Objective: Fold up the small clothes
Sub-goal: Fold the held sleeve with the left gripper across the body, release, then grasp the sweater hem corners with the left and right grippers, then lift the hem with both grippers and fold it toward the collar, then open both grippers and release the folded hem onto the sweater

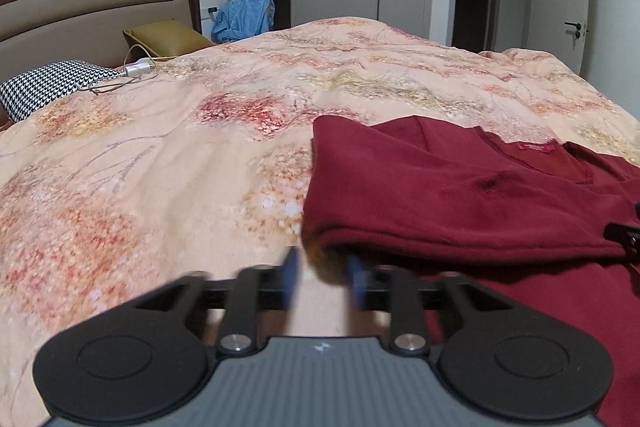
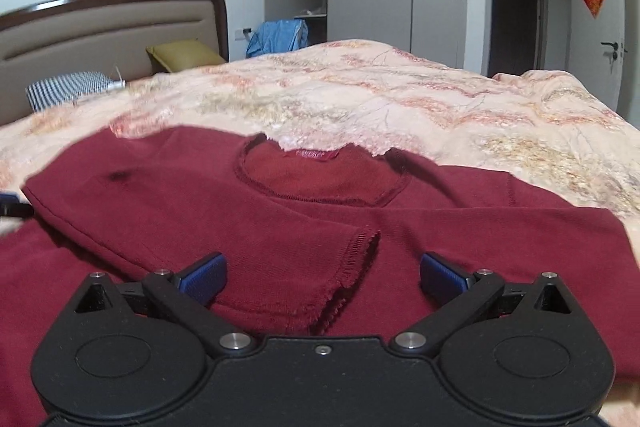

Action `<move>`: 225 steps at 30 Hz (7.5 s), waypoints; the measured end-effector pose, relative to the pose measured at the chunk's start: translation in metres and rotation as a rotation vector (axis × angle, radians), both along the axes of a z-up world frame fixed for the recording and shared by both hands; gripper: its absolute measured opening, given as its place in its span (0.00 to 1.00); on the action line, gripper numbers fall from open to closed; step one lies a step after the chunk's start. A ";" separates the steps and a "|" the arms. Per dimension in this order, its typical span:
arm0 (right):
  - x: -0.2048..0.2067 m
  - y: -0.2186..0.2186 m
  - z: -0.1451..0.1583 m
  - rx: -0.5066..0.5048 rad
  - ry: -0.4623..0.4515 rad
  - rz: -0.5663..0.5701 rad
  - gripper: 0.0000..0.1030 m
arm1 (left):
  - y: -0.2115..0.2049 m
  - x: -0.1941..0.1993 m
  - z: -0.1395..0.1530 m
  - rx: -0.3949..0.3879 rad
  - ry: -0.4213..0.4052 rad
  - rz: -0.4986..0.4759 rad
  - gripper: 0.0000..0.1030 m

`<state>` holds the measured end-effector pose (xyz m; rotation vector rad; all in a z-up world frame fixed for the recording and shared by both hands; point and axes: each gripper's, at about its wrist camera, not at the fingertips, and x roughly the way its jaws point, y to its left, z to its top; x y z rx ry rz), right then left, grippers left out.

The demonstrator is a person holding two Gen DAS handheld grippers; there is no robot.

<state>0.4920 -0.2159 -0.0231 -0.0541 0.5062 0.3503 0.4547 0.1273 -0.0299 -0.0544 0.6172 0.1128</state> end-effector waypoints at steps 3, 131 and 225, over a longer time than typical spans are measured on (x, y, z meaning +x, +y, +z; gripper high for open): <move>-0.029 -0.012 0.011 -0.001 -0.006 0.025 1.00 | -0.006 -0.022 0.005 0.002 -0.014 -0.012 0.69; -0.403 -0.059 0.183 -0.508 -0.601 0.205 0.09 | -0.103 -0.337 0.181 0.254 -0.291 -0.381 0.06; -0.196 -0.090 0.028 -0.259 -0.110 -0.163 1.00 | -0.045 -0.181 0.055 -0.201 0.006 0.021 1.00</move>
